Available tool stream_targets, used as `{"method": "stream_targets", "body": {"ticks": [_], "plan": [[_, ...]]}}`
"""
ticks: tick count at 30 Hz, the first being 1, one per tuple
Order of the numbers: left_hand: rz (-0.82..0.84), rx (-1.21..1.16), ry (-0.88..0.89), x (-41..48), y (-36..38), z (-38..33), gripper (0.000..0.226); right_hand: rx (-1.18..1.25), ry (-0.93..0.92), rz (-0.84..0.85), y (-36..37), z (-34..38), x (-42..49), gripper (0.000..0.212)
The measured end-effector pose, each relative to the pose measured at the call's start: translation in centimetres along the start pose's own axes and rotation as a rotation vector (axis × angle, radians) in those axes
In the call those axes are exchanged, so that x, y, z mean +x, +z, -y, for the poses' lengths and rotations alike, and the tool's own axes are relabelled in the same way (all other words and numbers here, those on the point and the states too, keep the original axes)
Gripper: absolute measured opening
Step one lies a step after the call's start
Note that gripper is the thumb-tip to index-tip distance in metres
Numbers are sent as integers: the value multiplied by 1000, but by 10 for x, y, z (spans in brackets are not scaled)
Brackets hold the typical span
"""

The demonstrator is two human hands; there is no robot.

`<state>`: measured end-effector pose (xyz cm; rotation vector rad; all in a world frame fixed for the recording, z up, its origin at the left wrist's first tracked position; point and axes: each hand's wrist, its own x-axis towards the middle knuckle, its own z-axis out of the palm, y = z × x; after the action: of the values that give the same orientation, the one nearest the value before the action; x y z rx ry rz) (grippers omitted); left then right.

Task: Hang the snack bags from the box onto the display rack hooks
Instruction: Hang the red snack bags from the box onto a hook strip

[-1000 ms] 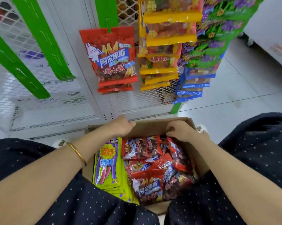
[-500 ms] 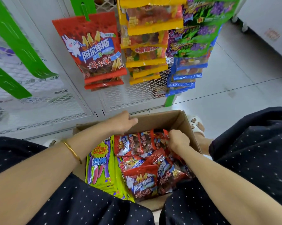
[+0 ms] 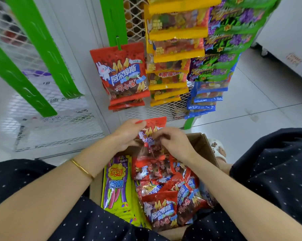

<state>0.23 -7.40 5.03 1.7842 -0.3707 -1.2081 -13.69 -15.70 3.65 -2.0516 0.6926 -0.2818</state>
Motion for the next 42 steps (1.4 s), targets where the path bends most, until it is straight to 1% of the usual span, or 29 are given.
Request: {"method": "stream_targets", "body": {"ticks": [1, 2, 3, 4, 5, 6, 8, 9, 11, 13, 15, 18, 20, 22, 26, 28, 29, 31, 36, 42], "plan": [[10, 7, 18, -3, -8, -4, 29, -12, 10, -103, -2, 2, 2, 21], [24, 25, 43, -8, -15, -8, 24, -38, -1, -187, -4, 7, 5, 23], [42, 57, 81, -13, -22, -12, 20, -53, -25, -221, -6, 14, 7, 35], [53, 104, 133, -19, -28, -17, 16, -33, -60, -211, -8, 20, 11, 47], [58, 143, 197, -25, -33, -22, 15, -3, -88, -181, -10, 28, 15, 53], [47, 194, 266, -30, -37, -27, 15, 22, -110, -158, -11, 37, 19, 48], [-21, 337, 424, -40, -42, -38, 17, 30, -145, -166, -12, 54, 24, 18], [-75, 427, 507, -42, -46, -45, 17, 35, -163, -187, -14, 63, 28, 8], [-177, 579, 640, -45, -51, -56, 14, 25, -213, -229, -18, 75, 33, 6], [-291, 630, 731, -50, -62, -71, 9, -63, -314, -291, -29, 89, 41, 5], [-422, 558, 829, -55, -72, -91, 20, -148, -415, -336, -44, 107, 50, 7], [-603, 428, 975, -62, -83, -134, 34, -262, -494, -324, -59, 138, 66, 10], [-615, 347, 992, -60, -83, -160, 39, -315, -511, -317, -62, 157, 78, 12], [-598, 321, 967, -54, -80, -177, 35, -344, -523, -339, -59, 170, 89, 14], [-599, 388, 941, -46, -80, -195, 11, -346, -511, -484, -50, 182, 104, 14], [-584, 435, 911, -46, -84, -199, 24, -363, -505, -569, -48, 187, 107, 15], [-553, 436, 894, -47, -85, -201, 26, -385, -502, -605, -47, 189, 108, 17], [-502, 416, 871, -52, -88, -203, 23, -423, -505, -658, -47, 193, 112, 19], [-463, 378, 796, -60, -89, -206, 18, -461, -490, -712, -46, 199, 122, 20], [-465, 362, 774, -61, -89, -208, 29, -469, -524, -790, -45, 203, 128, 20]]}}
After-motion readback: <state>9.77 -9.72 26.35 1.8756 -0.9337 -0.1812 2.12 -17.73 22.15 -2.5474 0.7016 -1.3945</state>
